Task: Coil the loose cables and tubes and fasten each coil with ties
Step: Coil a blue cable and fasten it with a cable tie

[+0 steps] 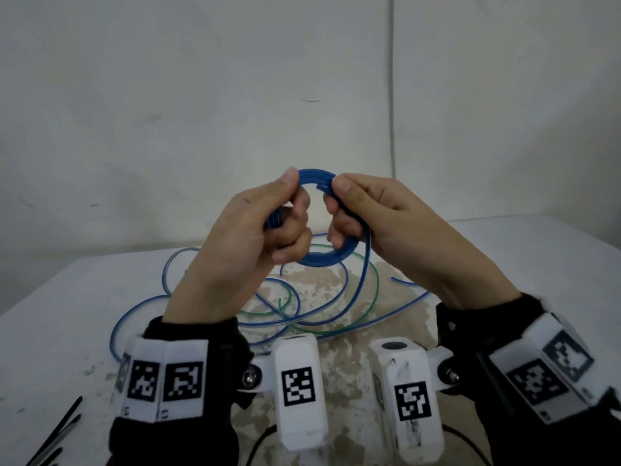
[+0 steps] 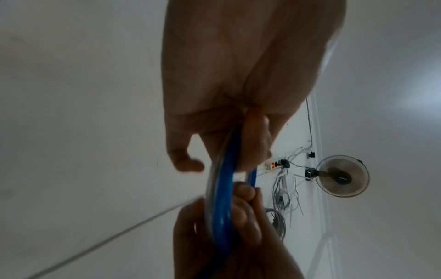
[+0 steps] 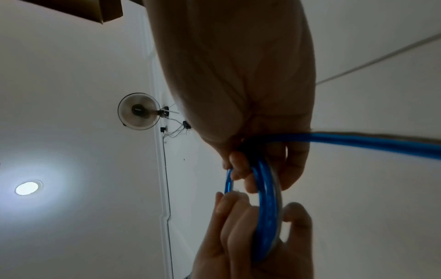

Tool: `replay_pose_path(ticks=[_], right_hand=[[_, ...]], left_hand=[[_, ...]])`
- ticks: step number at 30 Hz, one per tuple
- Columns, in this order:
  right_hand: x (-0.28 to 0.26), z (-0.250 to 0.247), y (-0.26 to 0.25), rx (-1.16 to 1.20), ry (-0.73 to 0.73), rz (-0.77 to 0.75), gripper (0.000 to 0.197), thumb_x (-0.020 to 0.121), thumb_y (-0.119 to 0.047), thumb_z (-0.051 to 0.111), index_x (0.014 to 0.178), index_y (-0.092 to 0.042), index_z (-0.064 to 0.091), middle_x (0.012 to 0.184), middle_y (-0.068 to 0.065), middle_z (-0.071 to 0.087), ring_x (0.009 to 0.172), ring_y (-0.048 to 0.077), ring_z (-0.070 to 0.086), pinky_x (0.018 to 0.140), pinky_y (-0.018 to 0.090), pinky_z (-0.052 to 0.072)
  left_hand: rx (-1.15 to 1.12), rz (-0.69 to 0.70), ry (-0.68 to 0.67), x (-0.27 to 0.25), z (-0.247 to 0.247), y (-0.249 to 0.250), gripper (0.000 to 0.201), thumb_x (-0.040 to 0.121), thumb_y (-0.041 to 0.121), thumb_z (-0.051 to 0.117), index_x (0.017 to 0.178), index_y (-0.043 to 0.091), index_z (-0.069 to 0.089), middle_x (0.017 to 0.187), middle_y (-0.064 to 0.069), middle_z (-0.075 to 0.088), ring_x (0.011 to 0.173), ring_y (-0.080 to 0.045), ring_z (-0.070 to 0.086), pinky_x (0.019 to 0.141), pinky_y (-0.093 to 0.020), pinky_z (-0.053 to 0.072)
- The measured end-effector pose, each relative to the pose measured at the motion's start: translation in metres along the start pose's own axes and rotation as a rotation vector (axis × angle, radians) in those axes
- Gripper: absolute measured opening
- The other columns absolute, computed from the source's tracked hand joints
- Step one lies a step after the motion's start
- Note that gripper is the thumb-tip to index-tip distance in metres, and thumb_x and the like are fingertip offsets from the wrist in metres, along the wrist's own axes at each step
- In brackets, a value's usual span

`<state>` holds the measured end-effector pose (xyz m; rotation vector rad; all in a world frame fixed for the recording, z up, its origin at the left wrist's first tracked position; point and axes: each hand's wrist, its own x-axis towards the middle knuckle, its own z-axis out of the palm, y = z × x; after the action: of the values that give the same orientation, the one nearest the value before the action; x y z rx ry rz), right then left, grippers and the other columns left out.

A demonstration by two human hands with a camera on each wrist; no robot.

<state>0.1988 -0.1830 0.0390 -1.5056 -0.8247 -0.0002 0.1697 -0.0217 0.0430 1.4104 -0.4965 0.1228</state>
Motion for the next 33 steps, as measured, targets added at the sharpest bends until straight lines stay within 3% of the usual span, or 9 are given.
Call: replay_pose_path(ticks=[3,6,9,14,19,24,26,30,33], right_hand=[[0.001,0.006,0.0,0.216,0.004,0.025,0.036,0.104,-0.025,0.03,0.083,-0.008,0.054,0.058,-0.003,0.046,0.064,0.015,0.054,0.073,0.027,0.046],[0.0,0.002,-0.003,0.324,-0.012,0.057,0.037,0.104,-0.025,0.028,0.079,-0.008,0.051,0.057,-0.003,0.043,0.062,0.014,0.051,0.068,0.021,0.047],[-0.002,-0.003,-0.002,0.139,0.005,0.055,0.037,0.103,-0.027,0.032,0.075,-0.011,0.05,0.055,-0.005,0.035,0.056,0.011,0.044,0.062,0.018,0.041],[0.0,0.004,-0.003,0.134,0.044,0.022,0.033,0.101,-0.026,0.036,0.079,-0.009,0.055,0.053,-0.002,0.046,0.056,0.014,0.052,0.072,0.03,0.048],[-0.003,0.006,-0.007,0.009,-0.011,0.062,0.034,0.103,-0.023,0.033,0.073,-0.011,0.045,0.048,-0.012,0.029,0.043,0.007,0.029,0.059,0.023,0.046],[-0.001,0.01,-0.009,0.17,0.045,0.07,0.036,0.102,-0.026,0.033,0.079,-0.008,0.054,0.053,-0.004,0.036,0.05,0.012,0.04,0.067,0.026,0.053],[0.0,0.008,-0.008,0.225,0.065,0.074,0.038,0.103,-0.025,0.03,0.079,-0.008,0.053,0.054,-0.005,0.038,0.052,0.011,0.041,0.067,0.027,0.048],[-0.002,0.003,-0.007,0.051,0.066,0.086,0.038,0.104,-0.026,0.03,0.075,-0.011,0.049,0.052,-0.009,0.03,0.047,0.009,0.031,0.064,0.028,0.042],[-0.003,0.002,-0.008,0.047,0.064,0.059,0.037,0.103,-0.027,0.033,0.079,-0.009,0.054,0.052,-0.005,0.041,0.05,0.011,0.044,0.064,0.029,0.049]], left_hand=[[-0.059,0.159,0.111,0.0,0.01,0.002,0.041,0.098,0.034,0.035,0.063,0.014,0.045,0.044,0.008,0.018,0.039,-0.008,0.015,0.042,-0.02,0.018],[-0.115,0.106,0.054,0.001,0.009,0.003,0.043,0.098,0.033,0.035,0.062,0.014,0.047,0.043,0.007,0.02,0.037,-0.009,0.018,0.042,-0.021,0.019],[-0.021,-0.047,-0.035,0.0,0.005,0.003,0.036,0.092,0.035,0.041,0.065,0.012,0.047,0.044,0.006,0.02,0.037,-0.01,0.019,0.043,-0.021,0.019],[0.024,0.111,0.071,-0.001,0.009,0.0,0.035,0.097,0.032,0.038,0.07,0.01,0.043,0.047,0.008,0.018,0.041,-0.008,0.014,0.042,-0.017,0.018],[0.078,-0.089,-0.056,-0.001,0.0,-0.002,0.032,0.091,0.031,0.044,0.066,0.011,0.048,0.043,0.009,0.022,0.035,-0.01,0.02,0.071,-0.043,0.018],[0.019,0.102,0.014,-0.001,0.002,-0.001,0.037,0.1,0.03,0.038,0.069,0.009,0.045,0.047,0.009,0.02,0.042,-0.009,0.012,0.042,-0.019,0.017],[-0.07,0.103,0.035,0.001,0.006,-0.001,0.037,0.098,0.03,0.037,0.068,0.01,0.044,0.045,0.009,0.021,0.04,-0.008,0.013,0.042,-0.018,0.015],[-0.065,-0.071,-0.053,0.0,0.009,-0.003,0.035,0.091,0.033,0.04,0.064,0.011,0.044,0.04,0.01,0.025,0.035,-0.006,0.015,0.056,-0.034,0.007],[-0.031,0.005,-0.016,-0.001,0.012,0.0,0.035,0.091,0.036,0.042,0.063,0.015,0.039,0.044,0.009,0.02,0.04,-0.007,0.012,0.046,-0.026,0.01]])
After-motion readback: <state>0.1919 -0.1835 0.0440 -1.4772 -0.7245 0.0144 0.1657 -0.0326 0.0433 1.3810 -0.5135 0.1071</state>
